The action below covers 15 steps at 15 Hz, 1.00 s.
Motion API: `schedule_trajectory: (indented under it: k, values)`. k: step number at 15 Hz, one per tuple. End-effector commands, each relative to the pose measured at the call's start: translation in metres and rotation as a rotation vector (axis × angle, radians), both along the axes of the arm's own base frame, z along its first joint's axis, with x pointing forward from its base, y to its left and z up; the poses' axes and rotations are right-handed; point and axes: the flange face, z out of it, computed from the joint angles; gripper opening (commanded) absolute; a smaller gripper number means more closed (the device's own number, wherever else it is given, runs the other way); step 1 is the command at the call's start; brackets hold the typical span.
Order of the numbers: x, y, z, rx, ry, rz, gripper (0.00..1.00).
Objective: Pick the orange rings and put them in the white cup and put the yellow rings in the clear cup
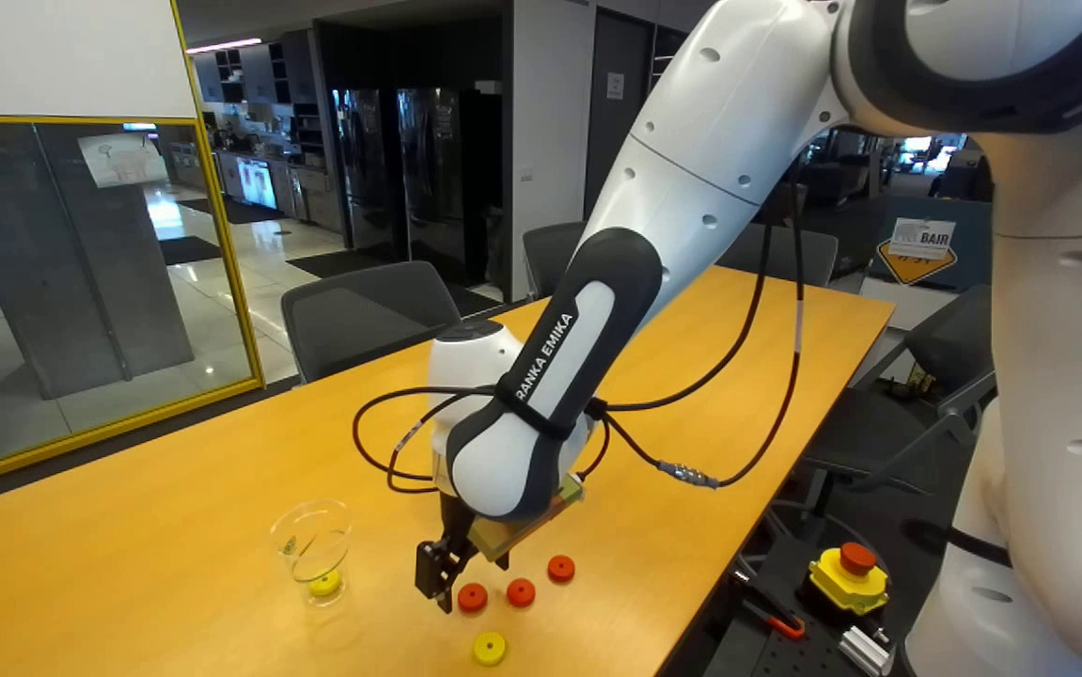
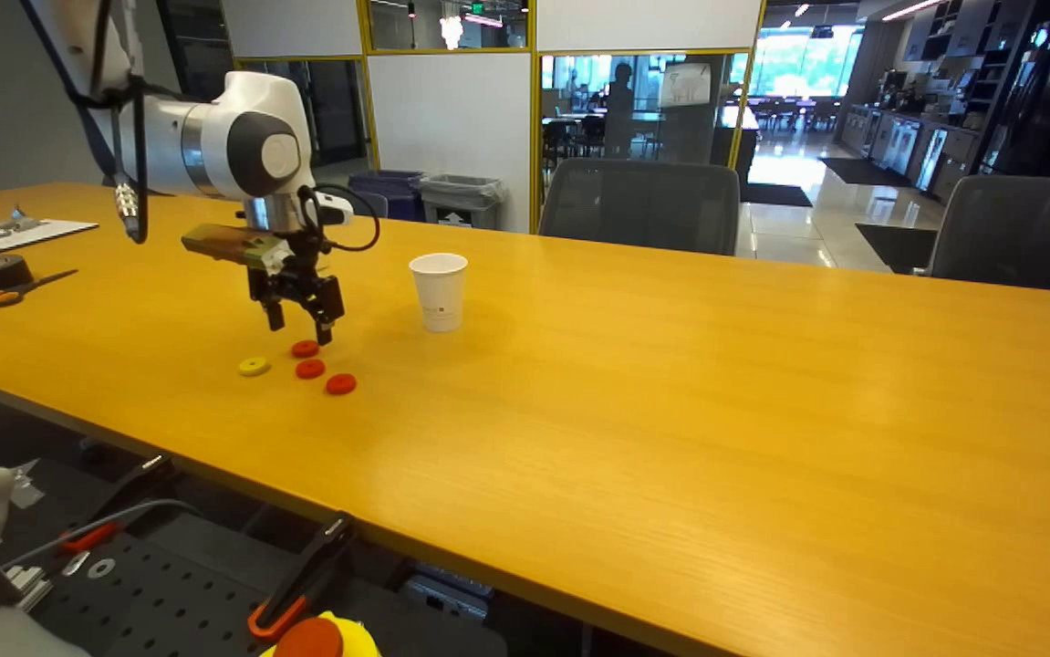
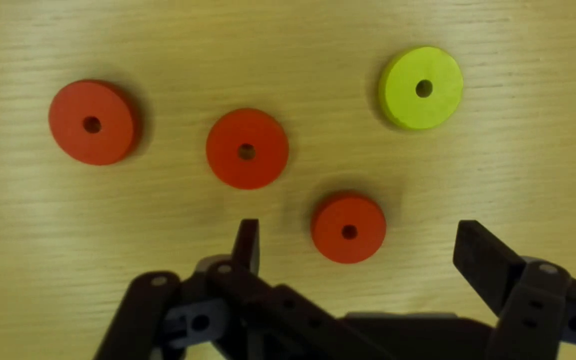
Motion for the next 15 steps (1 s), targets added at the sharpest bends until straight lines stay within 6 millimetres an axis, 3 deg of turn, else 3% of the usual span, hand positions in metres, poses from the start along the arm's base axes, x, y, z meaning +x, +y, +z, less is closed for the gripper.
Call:
schedule_trajectory:
  k: [1,5,15]
  values:
    - [0.001,0.003,-0.012,0.006,-0.007,-0.02,1.0]
    - [0.0,0.007,-0.021,0.0,0.001,-0.016,1.0]
    - [0.008,0.014,-0.014,-0.021,-0.028,-0.001,1.0]
